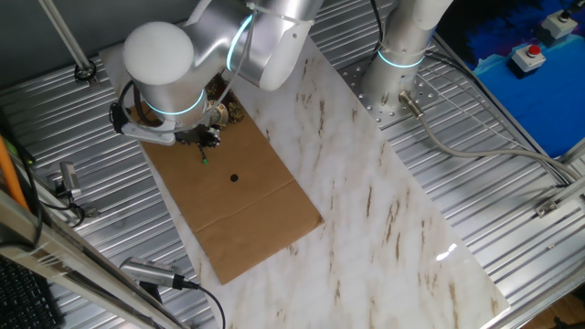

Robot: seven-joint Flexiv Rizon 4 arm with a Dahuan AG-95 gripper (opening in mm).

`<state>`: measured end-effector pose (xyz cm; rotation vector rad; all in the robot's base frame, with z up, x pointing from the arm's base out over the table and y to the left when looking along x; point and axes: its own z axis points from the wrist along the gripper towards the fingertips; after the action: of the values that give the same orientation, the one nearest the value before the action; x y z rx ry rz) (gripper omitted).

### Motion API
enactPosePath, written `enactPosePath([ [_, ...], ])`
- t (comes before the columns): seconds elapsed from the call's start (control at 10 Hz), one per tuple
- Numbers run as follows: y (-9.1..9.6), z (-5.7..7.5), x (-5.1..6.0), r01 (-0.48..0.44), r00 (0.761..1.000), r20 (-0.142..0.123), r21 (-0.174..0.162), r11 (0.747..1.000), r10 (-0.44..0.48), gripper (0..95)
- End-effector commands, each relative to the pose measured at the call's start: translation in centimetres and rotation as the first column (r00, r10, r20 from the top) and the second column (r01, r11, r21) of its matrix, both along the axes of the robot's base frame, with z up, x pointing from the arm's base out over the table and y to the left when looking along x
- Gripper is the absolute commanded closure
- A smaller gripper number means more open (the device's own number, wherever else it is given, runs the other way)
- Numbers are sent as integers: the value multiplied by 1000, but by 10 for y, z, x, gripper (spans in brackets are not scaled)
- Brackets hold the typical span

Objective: Dial a number on an old rotary phone

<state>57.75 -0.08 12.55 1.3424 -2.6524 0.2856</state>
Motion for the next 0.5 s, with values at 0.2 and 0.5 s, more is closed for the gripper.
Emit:
enactPosePath([
  [0.2, -7, 0, -1, -17, 1000, -11, -20, 1000, 17, 570],
  [0.5, -22, 1, -4, -33, 999, -17, -35, 999, 33, 570],
])
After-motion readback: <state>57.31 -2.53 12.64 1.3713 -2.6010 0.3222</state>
